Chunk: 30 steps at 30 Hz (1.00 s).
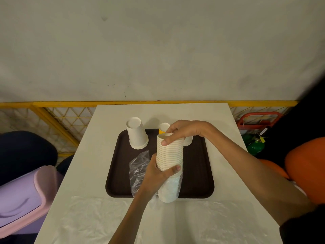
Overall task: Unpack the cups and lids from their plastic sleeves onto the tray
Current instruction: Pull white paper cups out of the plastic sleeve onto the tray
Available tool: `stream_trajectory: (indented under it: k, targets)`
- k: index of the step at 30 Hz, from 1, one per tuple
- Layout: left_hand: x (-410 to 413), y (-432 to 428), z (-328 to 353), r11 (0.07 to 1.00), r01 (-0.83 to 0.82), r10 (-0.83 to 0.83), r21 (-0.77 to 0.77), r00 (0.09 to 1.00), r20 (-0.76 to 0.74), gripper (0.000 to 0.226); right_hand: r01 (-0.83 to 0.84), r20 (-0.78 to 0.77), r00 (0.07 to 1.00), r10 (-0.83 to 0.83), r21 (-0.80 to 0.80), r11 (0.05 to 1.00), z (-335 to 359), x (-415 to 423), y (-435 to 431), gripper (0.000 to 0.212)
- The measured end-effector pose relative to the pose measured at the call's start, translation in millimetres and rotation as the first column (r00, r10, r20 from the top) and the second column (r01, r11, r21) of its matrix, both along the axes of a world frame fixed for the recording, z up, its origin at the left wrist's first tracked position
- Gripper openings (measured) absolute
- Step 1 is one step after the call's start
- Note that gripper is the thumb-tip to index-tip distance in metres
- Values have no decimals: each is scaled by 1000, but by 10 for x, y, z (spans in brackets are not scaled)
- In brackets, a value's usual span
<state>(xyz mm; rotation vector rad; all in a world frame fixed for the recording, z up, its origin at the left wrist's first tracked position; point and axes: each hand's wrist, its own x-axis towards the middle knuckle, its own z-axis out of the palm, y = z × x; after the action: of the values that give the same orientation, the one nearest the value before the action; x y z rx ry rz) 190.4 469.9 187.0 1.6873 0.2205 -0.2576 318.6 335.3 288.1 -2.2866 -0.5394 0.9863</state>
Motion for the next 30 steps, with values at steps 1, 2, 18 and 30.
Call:
stream_trajectory:
  k: [1, 2, 18, 30]
  targets:
    - [-25, 0, 10, 1000, 1, -1, -6, 1000, 5, 101, -22, 7, 1000, 22, -27, 999, 22, -21, 16, 48]
    - [-57, 3, 32, 1000, 2, -2, -8, 1000, 5, 100, -41, 13, 999, 42, -49, 998, 45, -44, 34, 48]
    - [-220, 101, 158, 1000, 13, -14, 7, 1000, 16, 100, -93, 51, 994, 101, -148, 985, 311, -147, 236, 50]
    - [-239, 83, 175, 1000, 13, -13, -4, 999, 44, 102, -95, 53, 993, 104, -162, 982, 434, -205, 220, 48]
